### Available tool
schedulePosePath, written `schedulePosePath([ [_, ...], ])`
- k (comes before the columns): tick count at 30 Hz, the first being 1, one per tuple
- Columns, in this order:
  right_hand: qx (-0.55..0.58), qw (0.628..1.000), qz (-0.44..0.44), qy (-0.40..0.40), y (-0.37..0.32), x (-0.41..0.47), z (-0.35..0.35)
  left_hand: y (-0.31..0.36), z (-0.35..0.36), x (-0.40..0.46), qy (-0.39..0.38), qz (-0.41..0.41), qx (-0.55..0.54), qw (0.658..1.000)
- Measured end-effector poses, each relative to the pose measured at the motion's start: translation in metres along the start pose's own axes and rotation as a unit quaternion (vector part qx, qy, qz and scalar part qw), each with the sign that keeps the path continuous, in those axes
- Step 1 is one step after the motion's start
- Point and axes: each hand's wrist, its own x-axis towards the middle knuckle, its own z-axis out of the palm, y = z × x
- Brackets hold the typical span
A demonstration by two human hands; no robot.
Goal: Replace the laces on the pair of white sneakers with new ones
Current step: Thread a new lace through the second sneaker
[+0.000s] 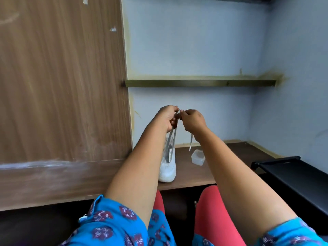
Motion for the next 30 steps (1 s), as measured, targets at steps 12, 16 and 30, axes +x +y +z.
schedulePosePath([
  [12, -0.238, 0.962, -0.124, 0.057, -0.116, 0.013, -0.107, 0.165, 0.01, -0.098, 0.134, 0.307, 0.429, 0.839],
  [16, -0.206, 0.966, -0.127, 0.091, -0.116, 0.019, -0.117, 0.204, -0.002, -0.116, 0.132, 0.308, 0.474, 0.814],
  [30, 0.067, 0.987, -0.079, 0.126, -0.095, 0.034, -0.102, 0.191, 0.0, -0.122, -0.022, 0.342, 0.115, 0.932],
])
